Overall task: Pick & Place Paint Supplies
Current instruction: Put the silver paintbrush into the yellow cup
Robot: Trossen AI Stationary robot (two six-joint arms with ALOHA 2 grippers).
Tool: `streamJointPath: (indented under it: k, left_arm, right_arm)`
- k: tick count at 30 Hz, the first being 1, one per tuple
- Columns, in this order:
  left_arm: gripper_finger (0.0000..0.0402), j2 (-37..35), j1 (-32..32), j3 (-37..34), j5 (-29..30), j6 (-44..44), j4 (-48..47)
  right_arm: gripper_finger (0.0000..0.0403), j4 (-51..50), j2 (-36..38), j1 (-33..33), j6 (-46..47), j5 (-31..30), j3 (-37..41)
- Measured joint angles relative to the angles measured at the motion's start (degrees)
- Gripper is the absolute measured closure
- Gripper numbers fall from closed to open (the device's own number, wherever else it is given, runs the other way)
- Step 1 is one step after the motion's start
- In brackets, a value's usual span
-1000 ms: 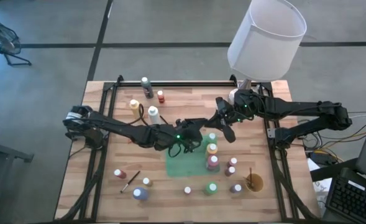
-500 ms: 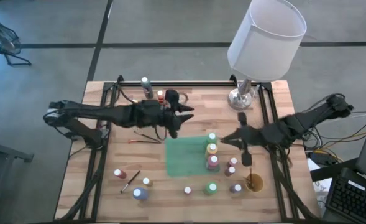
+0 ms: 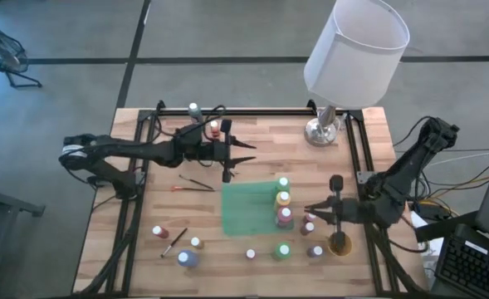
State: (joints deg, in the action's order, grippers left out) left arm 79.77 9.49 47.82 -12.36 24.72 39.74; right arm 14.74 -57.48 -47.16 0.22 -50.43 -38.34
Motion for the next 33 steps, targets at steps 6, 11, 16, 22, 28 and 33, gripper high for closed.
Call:
streamJointPath:
  k: [6,11,16,22,28,33]
  left_arm:
    - [0.0268,0.00,0.26,-1.88,-0.19,-2.65,4.23]
    - [0.0268,0.00,0.25,-0.82,-0.12,-3.80,4.10]
    - [0.0268,0.02,0.24,0.01,-0.06,-4.20,4.01]
    - [0.0268,0.02,0.24,1.12,-0.04,-4.83,4.05]
    - [0.0268,0.01,0.24,1.90,-0.02,-5.30,4.01]
    - [0.0268,0.02,0.24,2.09,-0.02,-5.11,3.92]
  right_arm:
    - [0.0392,20.08,0.12,-6.95,-10.32,-4.16,7.51]
    - [0.0392,29.08,0.10,-15.05,-18.01,-5.27,11.29]
    - [0.0392,29.22,0.10,-24.53,-18.42,-5.23,12.44]
    - [0.0392,29.42,0.10,-30.43,-15.07,-5.97,13.94]
    - [0.0392,32.55,0.07,-30.35,-11.97,-9.92,18.76]
    - [0.0392,43.53,-0.85,-30.33,-12.48,-9.61,25.06]
